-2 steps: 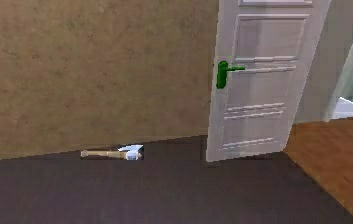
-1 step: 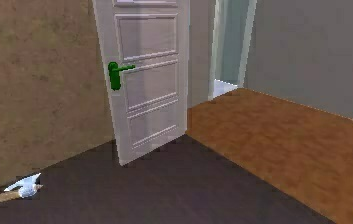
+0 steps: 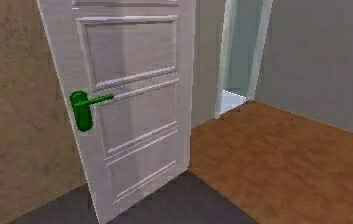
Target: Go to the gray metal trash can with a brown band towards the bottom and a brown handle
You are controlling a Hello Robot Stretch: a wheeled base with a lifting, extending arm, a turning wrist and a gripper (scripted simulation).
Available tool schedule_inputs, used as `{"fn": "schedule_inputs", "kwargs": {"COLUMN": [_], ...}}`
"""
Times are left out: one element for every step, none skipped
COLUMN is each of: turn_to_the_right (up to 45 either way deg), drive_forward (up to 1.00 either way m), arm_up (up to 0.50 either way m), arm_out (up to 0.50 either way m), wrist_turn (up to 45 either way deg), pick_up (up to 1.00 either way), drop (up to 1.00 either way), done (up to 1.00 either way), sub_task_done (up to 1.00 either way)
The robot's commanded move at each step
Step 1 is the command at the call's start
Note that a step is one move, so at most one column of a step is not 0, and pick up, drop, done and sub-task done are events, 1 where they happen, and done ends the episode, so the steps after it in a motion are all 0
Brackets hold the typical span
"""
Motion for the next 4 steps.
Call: {"fn": "schedule_inputs", "kwargs": {"turn_to_the_right": [45.0, 0.0, -18.0, 0.0], "drive_forward": [0.0, 0.3, 0.0, 1.0], "arm_up": [0.0, 0.0, 0.0, 0.0], "arm_out": [0.0, 0.0, 0.0, 0.0], "wrist_turn": [0.0, 0.0, 0.0, 0.0], "pick_up": [0.0, 0.0, 0.0, 0.0], "drop": [0.0, 0.0, 0.0, 0.0], "done": [0.0, 0.0, 0.0, 0.0], "sub_task_done": [0.0, 0.0, 0.0, 0.0]}}
